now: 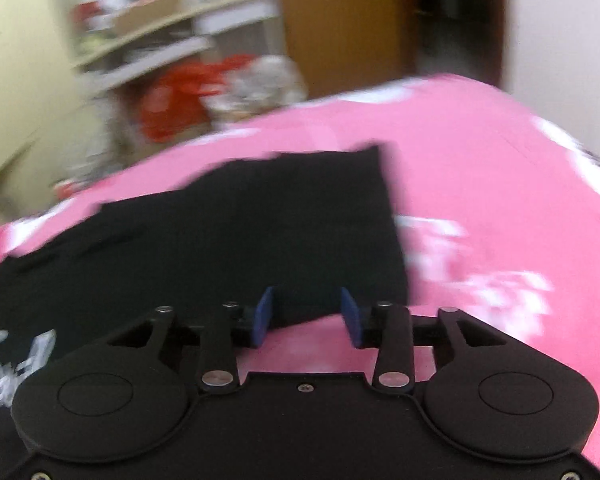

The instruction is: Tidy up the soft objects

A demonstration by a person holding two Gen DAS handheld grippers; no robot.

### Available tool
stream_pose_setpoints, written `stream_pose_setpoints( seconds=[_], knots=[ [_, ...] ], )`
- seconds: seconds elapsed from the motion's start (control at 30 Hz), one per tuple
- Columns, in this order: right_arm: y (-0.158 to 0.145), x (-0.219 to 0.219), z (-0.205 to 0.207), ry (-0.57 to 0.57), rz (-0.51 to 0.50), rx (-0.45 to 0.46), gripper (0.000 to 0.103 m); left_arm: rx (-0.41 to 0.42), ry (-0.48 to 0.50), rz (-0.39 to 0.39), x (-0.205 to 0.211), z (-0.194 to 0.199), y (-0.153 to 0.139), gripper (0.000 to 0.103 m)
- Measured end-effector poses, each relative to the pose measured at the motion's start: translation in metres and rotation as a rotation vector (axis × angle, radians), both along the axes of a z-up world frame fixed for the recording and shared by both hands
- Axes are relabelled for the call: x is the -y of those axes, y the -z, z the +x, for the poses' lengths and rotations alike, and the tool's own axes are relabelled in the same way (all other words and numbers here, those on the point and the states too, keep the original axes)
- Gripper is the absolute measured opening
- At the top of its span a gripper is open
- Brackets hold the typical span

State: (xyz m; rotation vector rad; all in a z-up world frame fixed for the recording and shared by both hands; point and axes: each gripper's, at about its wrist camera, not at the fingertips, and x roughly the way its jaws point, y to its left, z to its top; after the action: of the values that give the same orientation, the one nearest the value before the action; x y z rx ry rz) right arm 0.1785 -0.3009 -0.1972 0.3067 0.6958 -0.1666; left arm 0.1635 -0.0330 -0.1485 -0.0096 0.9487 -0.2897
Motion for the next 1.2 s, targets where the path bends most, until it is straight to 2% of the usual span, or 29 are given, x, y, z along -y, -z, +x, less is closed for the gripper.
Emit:
stream_pose_setpoints(
  seconds=[0.1,0.17,0.27,0.37,0.43,0.47,0.57,0.67,0.73,0.77,0.83,0.93,1.0,1.03,1.13,1.2],
  knots=[
    [0.004,-0.018,0.012,-0.037,-0.058,-0.125,0.041,0.012,0.014,-0.044,0.007,0.003,0.015,0.025],
    [0.006,-0.017,0.015,-0.046,-0.069,-0.171,0.043,0.023,-0.007,-0.069,0.007,0.003,0.022,0.025],
    [-0.003,-0.004,0.011,0.002,-0.035,-0.223,0.049,0.005,-0.069,-0.068,-0.001,-0.002,0.04,0.025],
    [-0.022,-0.007,0.002,0.093,-0.109,-0.289,0.05,0.044,-0.104,-0.041,-0.008,-0.011,0.041,0.025],
    [-0.045,-0.033,-0.009,0.042,-0.164,-0.267,0.053,0.09,-0.111,0.001,-0.01,-0.019,0.042,0.026],
    [-0.051,-0.045,-0.013,0.004,-0.151,-0.241,0.059,0.087,-0.108,0.034,-0.009,-0.022,0.046,0.027],
    [-0.059,-0.092,-0.016,-0.18,-0.055,-0.189,0.063,0.065,-0.123,0.029,-0.012,-0.024,0.059,0.028],
    [-0.043,-0.13,-0.012,-0.292,0.012,-0.238,0.063,0.075,-0.139,0.027,-0.017,-0.031,0.061,0.028],
    [-0.027,-0.145,-0.016,-0.305,0.02,-0.292,0.064,0.071,-0.143,0.037,-0.018,-0.035,0.061,0.028],
    [-0.015,-0.152,-0.024,-0.313,0.004,-0.317,0.064,0.066,-0.146,0.037,-0.021,-0.037,0.061,0.028],
    [-0.01,-0.157,-0.042,-0.346,-0.076,-0.312,0.067,0.058,-0.15,0.034,-0.024,-0.04,0.06,0.028],
    [-0.011,-0.159,-0.052,-0.377,-0.141,-0.34,0.072,0.031,-0.178,-0.008,-0.034,-0.043,0.056,0.028],
    [-0.015,-0.159,-0.054,-0.371,-0.15,-0.377,0.072,0.049,-0.255,-0.123,-0.047,-0.046,0.047,0.028],
    [-0.02,-0.16,-0.053,-0.358,-0.144,-0.376,0.072,0.055,-0.257,-0.135,-0.048,-0.046,0.045,0.028],
    [-0.041,-0.167,-0.043,-0.342,-0.108,-0.32,0.073,0.104,-0.25,-0.172,-0.053,-0.037,0.031,0.031],
    [-0.053,-0.176,-0.032,-0.37,-0.087,-0.29,0.074,0.124,-0.251,-0.191,-0.059,-0.03,0.026,0.033]
  ],
)
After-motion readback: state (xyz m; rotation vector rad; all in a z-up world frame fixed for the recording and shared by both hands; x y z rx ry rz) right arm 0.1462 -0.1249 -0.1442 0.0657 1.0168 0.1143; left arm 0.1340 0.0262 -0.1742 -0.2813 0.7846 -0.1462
